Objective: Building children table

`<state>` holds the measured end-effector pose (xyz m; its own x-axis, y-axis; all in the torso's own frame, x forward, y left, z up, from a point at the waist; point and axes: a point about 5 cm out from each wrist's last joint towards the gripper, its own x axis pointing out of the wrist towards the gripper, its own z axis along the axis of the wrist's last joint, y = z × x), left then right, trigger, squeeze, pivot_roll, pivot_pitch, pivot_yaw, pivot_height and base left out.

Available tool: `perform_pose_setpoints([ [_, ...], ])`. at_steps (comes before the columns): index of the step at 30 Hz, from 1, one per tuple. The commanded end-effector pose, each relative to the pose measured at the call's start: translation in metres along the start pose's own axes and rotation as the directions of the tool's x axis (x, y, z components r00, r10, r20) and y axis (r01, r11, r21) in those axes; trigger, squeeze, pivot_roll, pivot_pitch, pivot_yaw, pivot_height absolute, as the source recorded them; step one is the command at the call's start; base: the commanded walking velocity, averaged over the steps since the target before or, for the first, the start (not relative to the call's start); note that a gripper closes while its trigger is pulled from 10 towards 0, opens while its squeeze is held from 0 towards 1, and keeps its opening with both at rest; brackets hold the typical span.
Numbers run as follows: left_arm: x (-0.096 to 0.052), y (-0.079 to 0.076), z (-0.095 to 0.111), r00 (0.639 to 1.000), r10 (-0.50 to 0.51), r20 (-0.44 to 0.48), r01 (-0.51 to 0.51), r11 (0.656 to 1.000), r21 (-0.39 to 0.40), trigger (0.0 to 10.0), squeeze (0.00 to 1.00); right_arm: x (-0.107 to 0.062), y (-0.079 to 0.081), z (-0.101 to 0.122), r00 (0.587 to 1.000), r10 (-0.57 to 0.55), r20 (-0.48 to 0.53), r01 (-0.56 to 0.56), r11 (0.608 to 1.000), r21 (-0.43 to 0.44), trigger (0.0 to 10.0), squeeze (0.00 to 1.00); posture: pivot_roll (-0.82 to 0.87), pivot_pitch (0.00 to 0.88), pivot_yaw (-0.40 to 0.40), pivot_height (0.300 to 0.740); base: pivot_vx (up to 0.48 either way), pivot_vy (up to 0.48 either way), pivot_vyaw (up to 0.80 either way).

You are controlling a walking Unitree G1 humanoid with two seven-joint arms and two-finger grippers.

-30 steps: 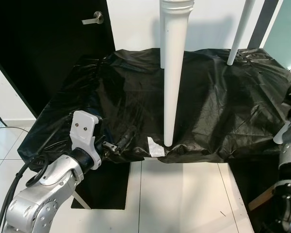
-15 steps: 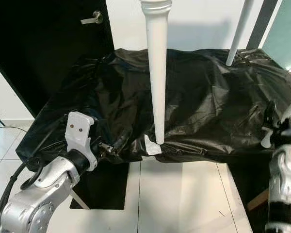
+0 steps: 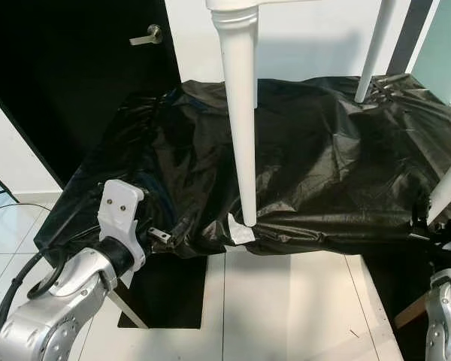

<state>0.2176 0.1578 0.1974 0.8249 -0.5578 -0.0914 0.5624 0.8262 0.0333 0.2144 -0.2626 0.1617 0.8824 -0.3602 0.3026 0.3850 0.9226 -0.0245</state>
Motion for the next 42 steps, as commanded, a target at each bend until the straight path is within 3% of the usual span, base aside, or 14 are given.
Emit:
perform_pose_setpoints([
  [1, -0.004, 0.002, -0.007, 1.000, -0.009, -0.021, 0.010, 1.000, 0.015, 10.0, 0.00, -0.012, 0.016, -0.007, 0.994, 0.104, -0.042, -0.103, 0.994, 0.021, 10.0, 0.00, 0.05, 0.014, 0.066, 0.740, 0.000, 0.000, 0.00],
  [10, -0.008, 0.010, -0.027, 0.996, 0.063, -0.060, -0.062, 0.998, 0.022, 10.0, 0.00, -0.036, 0.047, -0.026, 0.931, 0.341, -0.130, -0.337, 0.940, 0.056, 10.0, 0.00, 0.05, 0.000, 0.038, 0.740, 0.000, 0.000, 0.00],
  [11, -0.007, 0.014, -0.035, 0.991, 0.118, -0.064, -0.117, 0.993, 0.020, 10.0, 0.00, -0.039, 0.053, -0.036, 0.909, 0.384, -0.159, -0.377, 0.923, 0.072, 10.0, 0.00, 0.05, 0.000, 0.030, 0.740, 0.000, 0.000, 0.00],
  [14, -0.006, 0.016, -0.039, 0.987, 0.141, -0.073, -0.140, 0.990, 0.020, 10.0, 0.00, -0.040, 0.056, -0.040, 0.896, 0.411, -0.170, -0.407, 0.911, 0.063, 10.0, 0.00, 0.06, 0.000, 0.017, 0.740, 0.000, 0.000, 0.00],
  [16, -0.005, 0.020, -0.058, 0.974, 0.195, -0.113, -0.194, 0.981, 0.027, 10.0, 0.00, -0.043, 0.063, -0.055, 0.851, 0.479, -0.213, -0.478, 0.876, 0.060, 10.0, 0.00, 0.07, 0.000, -0.009, 0.740, 0.000, 0.000, 0.00],
  [21, -0.005, 0.021, -0.067, 0.968, 0.211, -0.134, -0.209, 0.977, 0.030, 10.0, 0.00, -0.044, 0.065, -0.060, 0.834, 0.504, -0.223, -0.504, 0.861, 0.060, 10.0, 0.00, 0.07, 0.000, -0.012, 0.740, 0.000, 0.000, 0.00],
  [22, -0.007, 0.020, -0.101, 0.955, 0.231, -0.183, -0.231, 0.973, 0.026, 10.0, 0.00, -0.053, 0.074, -0.088, 0.728, 0.615, -0.304, -0.613, 0.782, 0.115, 10.0, 0.00, 0.09, 0.000, -0.037, 0.740, 0.000, 0.000, 0.00],
  [26, -0.007, 0.006, -0.132, 0.978, 0.107, -0.178, -0.112, 0.993, -0.021, 10.0, 0.00, -0.065, 0.076, -0.123, 0.625, 0.659, -0.419, -0.670, 0.728, 0.146, 10.0, 0.00, 0.09, 0.000, -0.050, 0.740, 0.000, 0.000, 0.00],
  [28, -0.007, 0.006, -0.147, 0.972, 0.090, -0.217, -0.102, 0.994, -0.047, 10.0, 0.00, -0.069, 0.076, -0.134, 0.598, 0.653, -0.464, -0.669, 0.726, 0.159, 10.0, 0.00, 0.10, 0.000, -0.053, 0.740, 0.000, 0.000, 0.00],
  [30, -0.008, 0.010, -0.190, 0.929, 0.125, -0.348, -0.136, 0.991, -0.007, 10.0, 0.00, -0.078, 0.077, -0.156, 0.544, 0.645, -0.537, -0.674, 0.717, 0.178, 10.0, 0.00, 0.10, 0.000, -0.055, 0.740, 0.000, 0.000, 0.00],
  [32, -0.008, 0.013, -0.204, 0.904, 0.164, -0.394, -0.184, 0.983, -0.012, 10.0, 0.00, -0.081, 0.077, -0.162, 0.528, 0.638, -0.561, -0.674, 0.717, 0.181, 10.0, 0.00, 0.10, 0.000, -0.052, 0.740, 0.000, 0.000, 0.00],
  [33, -0.009, 0.016, -0.231, 0.843, 0.247, -0.478, -0.301, 0.953, -0.037, 10.0, 0.00, -0.088, 0.073, -0.178, 0.497, 0.572, -0.652, -0.637, 0.751, 0.174, 10.0, 0.00, 0.09, 0.000, -0.046, 0.740, 0.000, 0.000, 0.00],
  [40, 0.003, 0.005, -0.256, 0.767, 0.281, -0.577, -0.365, 0.930, -0.032, 10.0, 0.00, -0.106, 0.058, -0.200, 0.438, 0.425, -0.792, -0.561, 0.818, 0.129, 10.0, 0.00, 0.07, 0.000, -0.017, 0.740, 0.000, 0.000, 0.00],
  [42, 0.003, 0.001, -0.261, 0.748, 0.274, -0.605, -0.373, 0.927, -0.041, 10.0, 0.00, -0.110, 0.058, -0.202, 0.425, 0.409, -0.808, -0.564, 0.817, 0.117, 10.0, 0.00, 0.07, 0.000, -0.012, 0.740, 0.000, 0.000, 0.00],
])
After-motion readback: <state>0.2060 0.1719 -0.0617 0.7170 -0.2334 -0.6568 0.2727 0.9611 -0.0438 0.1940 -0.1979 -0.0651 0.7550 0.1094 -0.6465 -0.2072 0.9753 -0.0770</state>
